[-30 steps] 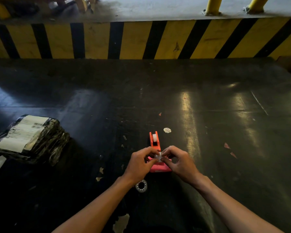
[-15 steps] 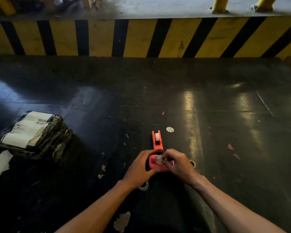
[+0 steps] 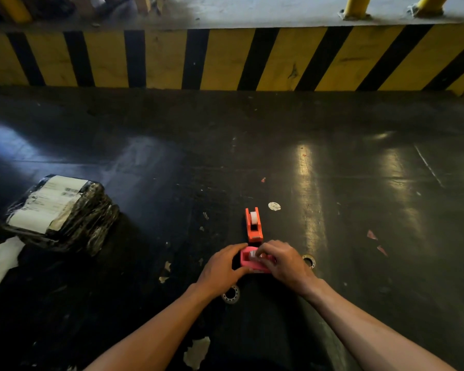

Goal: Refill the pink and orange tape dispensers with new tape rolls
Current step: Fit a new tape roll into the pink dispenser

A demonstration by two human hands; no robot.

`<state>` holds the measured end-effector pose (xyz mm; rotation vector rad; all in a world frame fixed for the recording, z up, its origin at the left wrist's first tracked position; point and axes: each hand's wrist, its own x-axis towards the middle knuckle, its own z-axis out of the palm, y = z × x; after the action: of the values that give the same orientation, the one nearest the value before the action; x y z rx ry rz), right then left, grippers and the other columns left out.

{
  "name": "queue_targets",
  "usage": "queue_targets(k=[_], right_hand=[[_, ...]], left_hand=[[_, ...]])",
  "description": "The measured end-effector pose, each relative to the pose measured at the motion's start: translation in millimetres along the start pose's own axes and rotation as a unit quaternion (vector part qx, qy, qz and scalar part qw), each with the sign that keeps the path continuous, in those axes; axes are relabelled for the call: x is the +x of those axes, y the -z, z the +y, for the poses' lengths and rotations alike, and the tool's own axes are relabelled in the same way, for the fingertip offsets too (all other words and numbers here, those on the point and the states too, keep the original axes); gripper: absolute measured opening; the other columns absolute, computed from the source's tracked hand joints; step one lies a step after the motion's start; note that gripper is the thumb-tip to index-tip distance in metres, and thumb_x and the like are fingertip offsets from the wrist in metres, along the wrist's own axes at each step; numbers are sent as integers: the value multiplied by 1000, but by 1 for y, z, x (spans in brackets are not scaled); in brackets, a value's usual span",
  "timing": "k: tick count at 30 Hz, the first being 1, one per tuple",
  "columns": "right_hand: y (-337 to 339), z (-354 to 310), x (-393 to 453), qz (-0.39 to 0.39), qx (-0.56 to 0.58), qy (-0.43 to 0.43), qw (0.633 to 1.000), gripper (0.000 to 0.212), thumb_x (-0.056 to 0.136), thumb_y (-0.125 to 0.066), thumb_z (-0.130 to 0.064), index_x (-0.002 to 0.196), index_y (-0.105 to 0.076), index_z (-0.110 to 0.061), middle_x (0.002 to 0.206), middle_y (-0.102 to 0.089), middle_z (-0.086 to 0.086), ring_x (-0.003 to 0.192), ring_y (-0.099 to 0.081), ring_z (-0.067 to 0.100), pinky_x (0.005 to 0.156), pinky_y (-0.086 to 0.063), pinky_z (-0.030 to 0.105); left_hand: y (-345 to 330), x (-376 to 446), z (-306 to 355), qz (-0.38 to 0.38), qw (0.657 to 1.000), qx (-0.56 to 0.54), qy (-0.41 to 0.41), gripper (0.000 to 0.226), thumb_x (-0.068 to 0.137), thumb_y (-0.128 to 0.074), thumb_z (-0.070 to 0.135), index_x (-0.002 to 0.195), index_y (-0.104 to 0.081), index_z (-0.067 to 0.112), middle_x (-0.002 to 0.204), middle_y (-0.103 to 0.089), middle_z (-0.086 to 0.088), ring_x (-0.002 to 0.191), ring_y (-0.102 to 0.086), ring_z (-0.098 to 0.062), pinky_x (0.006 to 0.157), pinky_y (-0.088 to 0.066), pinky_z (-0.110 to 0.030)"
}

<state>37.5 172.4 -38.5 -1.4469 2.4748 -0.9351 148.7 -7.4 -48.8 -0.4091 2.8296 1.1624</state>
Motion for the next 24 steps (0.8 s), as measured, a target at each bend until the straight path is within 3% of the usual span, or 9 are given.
queue_targets(k=[4,8,10,15,19,22,24], right_hand=[[-7,-1,-7,30,-33,5,999,13,87,-74,-17,94,-67,-25,89,-72,-3,80,-64,15,75,-38,26],[-10,-2,-10,39,-44,6,998,10,88,-70,-16,94,-68,-23,84,-72,-2,78,-65,16,76,-43,28],[-6,-1,-8,27,-44,14,999,6,90,-66,-17,94,-70,-18,84,-73,2,78,-67,23,74,-50,37],[-7,-3,-18,34,-52,11,998,24,89,-71,-21,113,-73,-22,104,-73,2,94,-65,18,83,-47,34],[-14,-13,-22,97,-27,-48,994,21,90,-69,-23,111,-71,-26,104,-71,-3,96,-62,12,83,-48,34],[-18,-24,-21,134,-6,-113,984,22,93,-68,-25,114,-65,-32,102,-71,-11,93,-52,-5,83,-40,26],[-19,-30,-18,147,-6,-143,979,22,92,-69,-24,113,-65,-30,100,-71,-10,90,-52,-4,80,-37,24]], left_hand=[[-1,-1,0,3,1000,-3,5,69,84,-74,44,145,-45,27,143,-55,6,128,-51,-8,109,-44,-37],[-1,-1,2,13,1000,0,0,67,85,-75,41,144,-46,26,142,-56,5,128,-52,-9,109,-45,-37],[0,0,2,10,1000,0,-6,66,84,-75,41,143,-48,27,141,-57,6,126,-53,-7,108,-45,-36],[0,0,6,18,999,2,-44,50,91,-67,37,138,-52,33,139,-57,11,124,-51,0,107,-46,-35],[-2,4,10,32,997,9,-64,40,92,-68,27,131,-61,32,139,-58,10,127,-52,-3,108,-45,-35],[-3,7,11,41,997,14,-58,36,91,-70,25,126,-66,31,136,-60,10,124,-54,-3,107,-47,-35],[-3,9,11,42,997,17,-56,34,91,-70,27,124,-67,30,135,-61,10,122,-56,-3,105,-48,-35]])
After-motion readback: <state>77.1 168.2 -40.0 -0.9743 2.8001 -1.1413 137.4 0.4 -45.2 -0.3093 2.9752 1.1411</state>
